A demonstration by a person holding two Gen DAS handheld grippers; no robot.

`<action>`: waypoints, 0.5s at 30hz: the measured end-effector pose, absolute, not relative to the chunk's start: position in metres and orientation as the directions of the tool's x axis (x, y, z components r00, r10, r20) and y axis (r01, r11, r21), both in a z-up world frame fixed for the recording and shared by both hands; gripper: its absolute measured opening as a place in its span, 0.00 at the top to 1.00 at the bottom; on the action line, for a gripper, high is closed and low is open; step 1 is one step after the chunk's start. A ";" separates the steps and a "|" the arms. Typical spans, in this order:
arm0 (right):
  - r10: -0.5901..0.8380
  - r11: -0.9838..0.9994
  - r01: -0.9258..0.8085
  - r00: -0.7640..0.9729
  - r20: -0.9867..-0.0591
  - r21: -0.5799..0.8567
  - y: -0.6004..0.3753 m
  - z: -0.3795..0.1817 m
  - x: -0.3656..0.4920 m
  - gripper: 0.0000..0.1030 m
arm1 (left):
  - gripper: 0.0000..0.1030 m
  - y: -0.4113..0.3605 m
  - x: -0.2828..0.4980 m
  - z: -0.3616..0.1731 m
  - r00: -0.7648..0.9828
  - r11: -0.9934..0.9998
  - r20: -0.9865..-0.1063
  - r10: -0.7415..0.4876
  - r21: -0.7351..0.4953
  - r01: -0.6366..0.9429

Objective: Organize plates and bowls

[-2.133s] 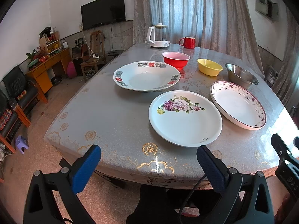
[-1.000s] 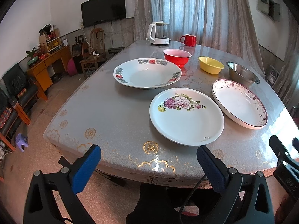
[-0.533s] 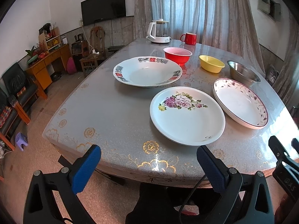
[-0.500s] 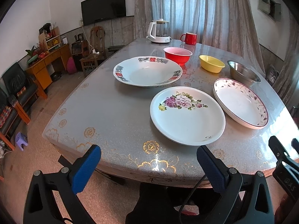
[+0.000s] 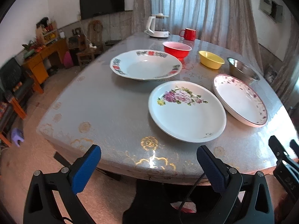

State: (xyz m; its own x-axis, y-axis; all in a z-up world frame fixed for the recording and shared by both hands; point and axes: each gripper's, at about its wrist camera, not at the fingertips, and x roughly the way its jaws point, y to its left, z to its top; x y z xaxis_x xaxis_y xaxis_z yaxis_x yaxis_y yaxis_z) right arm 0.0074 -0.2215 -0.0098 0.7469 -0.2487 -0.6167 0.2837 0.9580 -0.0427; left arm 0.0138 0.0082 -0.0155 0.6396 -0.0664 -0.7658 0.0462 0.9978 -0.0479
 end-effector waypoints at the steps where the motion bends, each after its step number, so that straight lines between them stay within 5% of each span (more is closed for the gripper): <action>1: -0.248 0.958 0.284 0.746 -0.618 -0.042 -0.222 -0.010 0.008 0.01 | 0.00 0.009 0.015 -0.016 0.630 0.996 -0.771 -0.094 -0.070 0.062; 5: -0.238 0.959 0.280 0.733 -0.638 -0.037 -0.225 -0.013 0.013 0.01 | 0.00 0.016 0.026 -0.021 0.596 0.978 -0.775 -0.210 -0.177 0.114; 15: -0.167 0.976 0.216 0.660 -0.732 -0.029 -0.235 -0.029 0.046 0.10 | 0.00 0.045 0.060 -0.025 0.570 0.960 -0.773 -0.278 -0.252 0.126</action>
State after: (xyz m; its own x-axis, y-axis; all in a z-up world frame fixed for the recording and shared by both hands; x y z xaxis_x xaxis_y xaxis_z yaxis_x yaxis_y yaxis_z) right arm 0.0459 -0.2350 -0.0287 0.6604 -0.1675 -0.7320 0.2159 0.9760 -0.0286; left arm 0.0605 0.0454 -0.0251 0.5699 -0.2778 -0.7733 0.1260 0.9595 -0.2519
